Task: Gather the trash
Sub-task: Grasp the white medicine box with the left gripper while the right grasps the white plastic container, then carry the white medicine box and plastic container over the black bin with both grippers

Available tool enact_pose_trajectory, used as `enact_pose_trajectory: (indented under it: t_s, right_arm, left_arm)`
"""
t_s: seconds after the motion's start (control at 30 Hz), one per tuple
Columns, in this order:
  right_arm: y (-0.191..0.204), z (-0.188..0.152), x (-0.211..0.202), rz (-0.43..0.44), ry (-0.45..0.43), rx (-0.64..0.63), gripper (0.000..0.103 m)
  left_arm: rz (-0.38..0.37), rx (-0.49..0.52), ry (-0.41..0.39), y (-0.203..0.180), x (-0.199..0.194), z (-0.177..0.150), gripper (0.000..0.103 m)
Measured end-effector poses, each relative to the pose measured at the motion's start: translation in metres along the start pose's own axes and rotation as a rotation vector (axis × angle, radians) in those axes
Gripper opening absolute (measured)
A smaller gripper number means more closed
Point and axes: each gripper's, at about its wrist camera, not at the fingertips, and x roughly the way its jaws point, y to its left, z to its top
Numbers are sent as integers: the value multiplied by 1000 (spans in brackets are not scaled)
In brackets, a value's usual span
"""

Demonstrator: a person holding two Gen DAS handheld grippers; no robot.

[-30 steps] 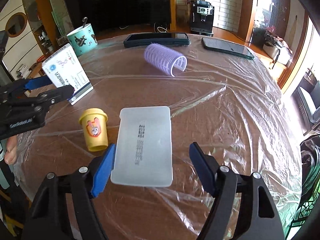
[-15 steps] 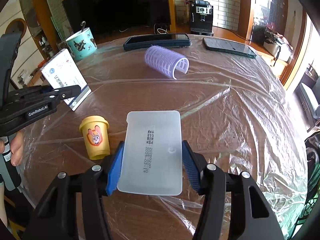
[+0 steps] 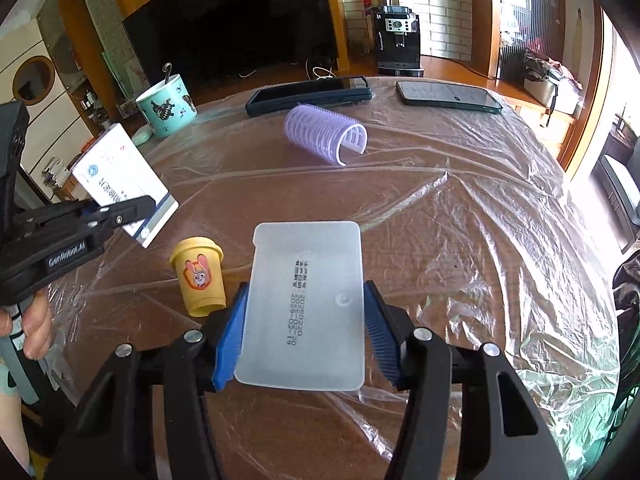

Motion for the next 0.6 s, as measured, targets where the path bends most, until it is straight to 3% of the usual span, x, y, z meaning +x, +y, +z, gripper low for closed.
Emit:
enact_pose_trajectory:
  t_s: [0.6]
  right_arm:
    - [9, -10, -35, 25, -55, -35, 55]
  left_arm:
    - [-22, 5, -23, -17, -39, -37, 19]
